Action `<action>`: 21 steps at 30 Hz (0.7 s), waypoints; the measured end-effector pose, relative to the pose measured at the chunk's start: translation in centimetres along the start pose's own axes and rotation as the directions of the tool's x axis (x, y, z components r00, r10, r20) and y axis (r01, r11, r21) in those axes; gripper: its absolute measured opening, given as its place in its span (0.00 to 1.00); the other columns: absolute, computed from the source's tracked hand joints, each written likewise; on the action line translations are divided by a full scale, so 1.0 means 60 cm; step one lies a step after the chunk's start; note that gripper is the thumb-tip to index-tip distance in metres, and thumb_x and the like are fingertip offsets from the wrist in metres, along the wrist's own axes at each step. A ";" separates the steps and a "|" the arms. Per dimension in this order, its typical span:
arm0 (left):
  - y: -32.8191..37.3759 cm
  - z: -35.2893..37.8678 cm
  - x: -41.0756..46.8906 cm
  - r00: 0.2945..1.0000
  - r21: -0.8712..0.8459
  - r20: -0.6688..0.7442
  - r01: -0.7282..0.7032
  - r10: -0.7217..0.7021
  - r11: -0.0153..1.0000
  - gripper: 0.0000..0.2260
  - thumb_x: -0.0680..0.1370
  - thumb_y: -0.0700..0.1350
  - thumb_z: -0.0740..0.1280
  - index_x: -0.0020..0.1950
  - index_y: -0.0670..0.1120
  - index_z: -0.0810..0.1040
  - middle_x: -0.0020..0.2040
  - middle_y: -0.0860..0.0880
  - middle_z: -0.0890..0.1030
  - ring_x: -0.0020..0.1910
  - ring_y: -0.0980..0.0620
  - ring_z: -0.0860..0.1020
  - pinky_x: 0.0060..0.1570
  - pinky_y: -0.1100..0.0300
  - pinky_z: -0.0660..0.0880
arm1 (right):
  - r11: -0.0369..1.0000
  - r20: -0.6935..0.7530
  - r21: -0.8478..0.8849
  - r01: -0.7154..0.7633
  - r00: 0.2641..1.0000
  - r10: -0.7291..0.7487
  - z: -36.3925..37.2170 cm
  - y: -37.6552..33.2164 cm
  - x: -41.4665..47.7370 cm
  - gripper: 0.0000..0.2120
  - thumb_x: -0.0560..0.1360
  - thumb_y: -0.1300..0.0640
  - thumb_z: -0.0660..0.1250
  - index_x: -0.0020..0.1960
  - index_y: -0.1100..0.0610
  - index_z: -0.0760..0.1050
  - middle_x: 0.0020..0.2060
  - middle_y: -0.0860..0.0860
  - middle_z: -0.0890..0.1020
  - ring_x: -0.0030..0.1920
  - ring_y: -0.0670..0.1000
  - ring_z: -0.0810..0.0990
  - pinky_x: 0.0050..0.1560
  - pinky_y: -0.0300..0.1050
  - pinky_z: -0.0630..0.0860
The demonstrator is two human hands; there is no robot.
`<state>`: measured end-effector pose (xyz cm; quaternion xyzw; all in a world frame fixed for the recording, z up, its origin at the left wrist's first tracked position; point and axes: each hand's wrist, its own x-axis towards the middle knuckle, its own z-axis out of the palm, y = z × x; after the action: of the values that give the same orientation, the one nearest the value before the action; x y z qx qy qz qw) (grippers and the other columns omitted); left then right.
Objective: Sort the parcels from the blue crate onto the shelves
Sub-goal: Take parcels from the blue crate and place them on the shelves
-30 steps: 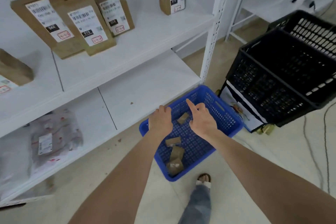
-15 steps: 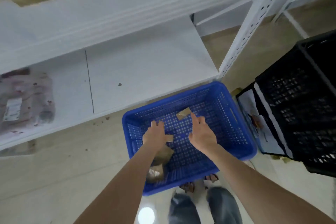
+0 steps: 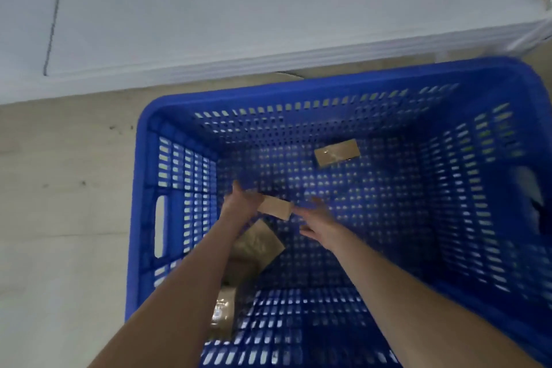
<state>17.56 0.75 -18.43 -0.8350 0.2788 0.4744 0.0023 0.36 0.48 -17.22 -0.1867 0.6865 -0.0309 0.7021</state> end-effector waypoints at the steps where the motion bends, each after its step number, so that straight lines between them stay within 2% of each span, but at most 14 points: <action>1: -0.006 0.011 0.025 1.000 -0.072 0.009 0.014 -0.014 0.997 0.38 0.76 0.52 0.67 0.78 0.47 0.47 0.70 0.41 0.67 0.63 0.40 0.72 0.48 0.53 0.72 | 0.999 0.029 0.050 -0.010 1.000 0.009 0.009 0.004 0.025 0.35 0.77 0.55 0.68 0.78 0.51 0.53 0.73 0.54 0.63 0.66 0.57 0.71 0.57 0.49 0.75; 2: -0.012 0.023 0.048 0.999 -0.133 0.041 0.013 -0.007 0.991 0.38 0.75 0.54 0.68 0.78 0.47 0.50 0.69 0.42 0.68 0.63 0.40 0.72 0.53 0.51 0.73 | 0.995 0.067 0.100 -0.028 0.997 0.022 0.017 0.007 0.045 0.34 0.77 0.54 0.68 0.77 0.51 0.54 0.73 0.53 0.63 0.67 0.57 0.70 0.59 0.49 0.75; 4: -0.031 0.051 0.083 0.994 -0.219 0.107 -0.008 0.032 0.976 0.36 0.71 0.59 0.69 0.74 0.44 0.62 0.66 0.43 0.74 0.61 0.41 0.75 0.59 0.46 0.73 | 0.974 0.174 0.210 -0.088 0.983 0.051 0.029 0.013 0.072 0.29 0.76 0.49 0.68 0.73 0.54 0.62 0.70 0.54 0.67 0.67 0.57 0.69 0.63 0.52 0.73; 6: -0.030 0.062 0.076 0.997 -0.278 0.063 -0.015 0.033 0.961 0.35 0.67 0.64 0.69 0.66 0.43 0.70 0.59 0.44 0.78 0.56 0.43 0.78 0.58 0.45 0.75 | 0.952 0.223 0.288 -0.103 0.974 0.038 0.034 0.014 0.080 0.23 0.75 0.46 0.67 0.65 0.56 0.70 0.64 0.55 0.73 0.65 0.58 0.71 0.66 0.54 0.71; 9: -0.004 0.037 0.015 0.992 -0.406 -0.126 -0.023 -0.031 0.913 0.18 0.73 0.56 0.70 0.55 0.46 0.71 0.51 0.47 0.78 0.50 0.43 0.79 0.51 0.46 0.79 | 0.905 0.121 0.422 -0.046 0.993 -0.007 0.027 0.009 0.047 0.18 0.76 0.49 0.68 0.61 0.57 0.73 0.54 0.54 0.78 0.61 0.57 0.75 0.65 0.55 0.72; 11: 0.023 0.001 -0.038 0.986 -0.467 -0.160 -0.037 -0.043 0.884 0.16 0.73 0.52 0.72 0.52 0.45 0.72 0.48 0.45 0.79 0.48 0.44 0.80 0.51 0.45 0.79 | 0.885 0.005 0.465 0.016 1.000 -0.021 0.014 -0.010 -0.007 0.10 0.77 0.54 0.68 0.54 0.59 0.75 0.48 0.54 0.78 0.54 0.55 0.78 0.61 0.53 0.75; 13: 0.051 -0.043 -0.095 0.990 -0.517 -0.139 -0.079 0.008 0.852 0.16 0.73 0.47 0.72 0.57 0.43 0.73 0.49 0.46 0.79 0.49 0.45 0.79 0.52 0.45 0.78 | 0.868 -0.060 0.493 0.060 0.998 -0.035 0.000 -0.037 -0.075 0.04 0.77 0.59 0.68 0.47 0.60 0.75 0.46 0.55 0.79 0.47 0.53 0.79 0.59 0.51 0.77; 15: 0.076 -0.095 -0.163 0.995 -0.593 -0.064 -0.104 0.082 0.798 0.16 0.75 0.40 0.69 0.62 0.41 0.72 0.51 0.46 0.78 0.49 0.46 0.79 0.51 0.46 0.79 | 0.853 -0.041 0.515 0.085 0.996 -0.075 -0.013 -0.076 -0.154 0.07 0.76 0.61 0.69 0.51 0.60 0.74 0.47 0.56 0.79 0.45 0.53 0.80 0.59 0.51 0.76; 17: 0.101 -0.154 -0.239 0.986 -0.640 -0.017 -0.139 0.167 0.756 0.10 0.76 0.36 0.67 0.57 0.43 0.75 0.48 0.46 0.79 0.45 0.48 0.79 0.49 0.49 0.79 | 0.846 0.003 0.524 0.095 0.994 -0.113 -0.022 -0.116 -0.237 0.16 0.75 0.59 0.69 0.61 0.59 0.70 0.50 0.56 0.79 0.47 0.54 0.79 0.59 0.52 0.76; 21: 0.161 -0.275 -0.399 0.928 -0.640 -0.080 -0.329 0.365 0.694 0.19 0.72 0.27 0.63 0.52 0.49 0.77 0.46 0.49 0.79 0.46 0.51 0.77 0.46 0.57 0.75 | 0.841 0.158 0.539 0.044 0.976 -0.153 -0.035 -0.196 -0.423 0.26 0.74 0.41 0.66 0.62 0.59 0.71 0.57 0.60 0.76 0.53 0.59 0.79 0.53 0.55 0.79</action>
<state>16.65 -0.74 12.16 -0.7039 0.2513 0.5546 -0.3658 -0.58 -3.31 10.56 -0.0223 0.5684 -0.2376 0.7874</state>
